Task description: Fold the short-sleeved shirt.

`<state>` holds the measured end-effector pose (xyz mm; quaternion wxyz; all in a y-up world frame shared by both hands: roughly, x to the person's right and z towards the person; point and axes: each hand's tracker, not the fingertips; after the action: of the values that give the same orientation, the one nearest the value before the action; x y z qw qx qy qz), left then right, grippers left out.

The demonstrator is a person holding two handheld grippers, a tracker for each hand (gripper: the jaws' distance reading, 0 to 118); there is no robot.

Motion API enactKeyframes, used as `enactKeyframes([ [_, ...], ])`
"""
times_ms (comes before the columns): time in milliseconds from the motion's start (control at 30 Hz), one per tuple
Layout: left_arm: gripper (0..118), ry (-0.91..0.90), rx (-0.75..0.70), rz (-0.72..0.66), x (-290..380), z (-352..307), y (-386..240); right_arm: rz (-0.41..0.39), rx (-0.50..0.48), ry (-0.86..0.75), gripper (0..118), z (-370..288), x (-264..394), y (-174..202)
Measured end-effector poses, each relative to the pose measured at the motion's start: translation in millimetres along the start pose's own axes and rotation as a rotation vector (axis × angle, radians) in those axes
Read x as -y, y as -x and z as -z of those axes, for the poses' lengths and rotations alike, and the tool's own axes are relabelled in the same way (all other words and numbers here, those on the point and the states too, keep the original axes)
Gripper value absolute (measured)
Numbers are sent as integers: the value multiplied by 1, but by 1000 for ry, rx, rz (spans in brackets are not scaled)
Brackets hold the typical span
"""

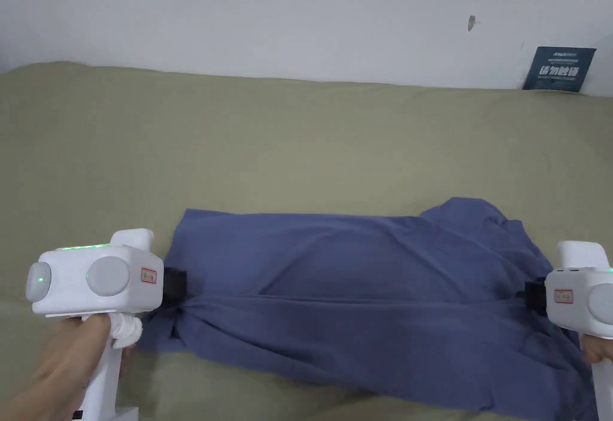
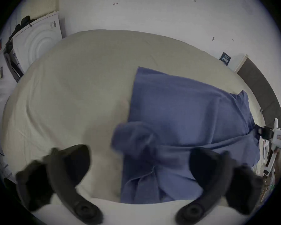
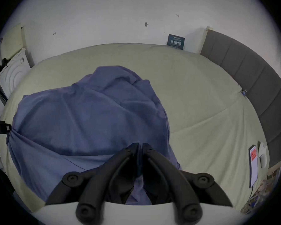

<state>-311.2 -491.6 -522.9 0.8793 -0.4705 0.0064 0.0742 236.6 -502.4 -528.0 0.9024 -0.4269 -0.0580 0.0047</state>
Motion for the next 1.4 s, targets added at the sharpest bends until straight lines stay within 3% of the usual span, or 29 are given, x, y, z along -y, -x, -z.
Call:
enactKeyframes([
  [33,111,5,3,10,2,-3,3,7,4,-1,115,-4,3,-1],
  [67,106,2,-10,7,4,-7,7,14,-4,2,108,-9,5,-4],
  [167,93,-48,-50,10,9,-36,16,49,-9,-83,104,-49,24,-6],
  [200,68,-71,-79,7,13,-40,23,48,-9,-82,92,-57,30,-5],
  [233,32,-92,-98,12,18,-48,26,60,-9,-113,70,-78,35,-18],
  [267,0,-102,-118,22,24,-57,28,75,-16,-140,34,-92,43,-20],
  [300,0,-107,-127,19,29,-62,30,82,-29,-151,7,-105,51,-21],
  [400,0,-70,-88,1,50,-68,29,113,-50,-152,7,-123,76,-25],
  [433,6,-24,-48,-1,54,-67,27,112,-66,-138,7,-129,83,-23],
  [467,32,-19,-15,-25,58,-67,26,107,-96,-115,7,-131,89,-23],
  [500,94,-10,0,-34,60,-65,23,99,-93,-101,7,-130,95,-21],
  [533,118,2,6,-28,59,-61,20,82,-71,-94,7,-131,102,-18],
  [700,109,-9,-102,31,52,-36,3,90,-81,-57,7,-116,112,-26],
  [733,95,-2,-92,38,52,-34,-1,88,-81,-54,7,-113,112,-27],
  [767,68,12,-85,26,50,-28,-2,82,-74,-65,8,-115,114,-26],
  [800,37,22,-89,11,50,-25,-3,83,-73,-62,29,-112,113,-27],
  [833,37,28,-89,5,50,-22,-4,85,-72,-60,29,-109,111,-28],
  [867,28,27,-98,12,50,-20,-7,84,-68,-65,41,-108,109,-27],
  [900,13,13,-102,22,52,-22,-9,84,-72,-65,71,-108,108,-26],
  [933,9,2,-64,27,54,-24,-10,81,-82,-56,112,-105,105,-26],
  [967,9,3,-38,21,57,-26,-12,80,-79,-43,114,-101,103,-25],
  [1000,9,5,-45,29,55,-23,-15,75,-82,-12,107,-93,103,-25],
  [1033,9,4,-76,66,55,-23,-16,89,-106,-65,109,-89,106,-25],
  [1067,9,8,-73,73,55,-22,-16,44,-90,-27,110,-79,98,-24],
  [1100,9,9,-75,64,55,-21,-14,59,-54,12,109,-68,96,-24],
  [1133,9,13,-80,57,54,-20,-12,55,-58,21,100,-67,94,-23],
  [1167,9,16,-76,41,55,-20,-9,61,-51,13,75,-69,92,-22],
  [1200,9,12,-75,31,56,-22,-8,58,-45,29,17,-65,91,-23],
  [1400,8,0,-89,32,57,-36,-2,86,-65,40,9,-67,104,-25],
])
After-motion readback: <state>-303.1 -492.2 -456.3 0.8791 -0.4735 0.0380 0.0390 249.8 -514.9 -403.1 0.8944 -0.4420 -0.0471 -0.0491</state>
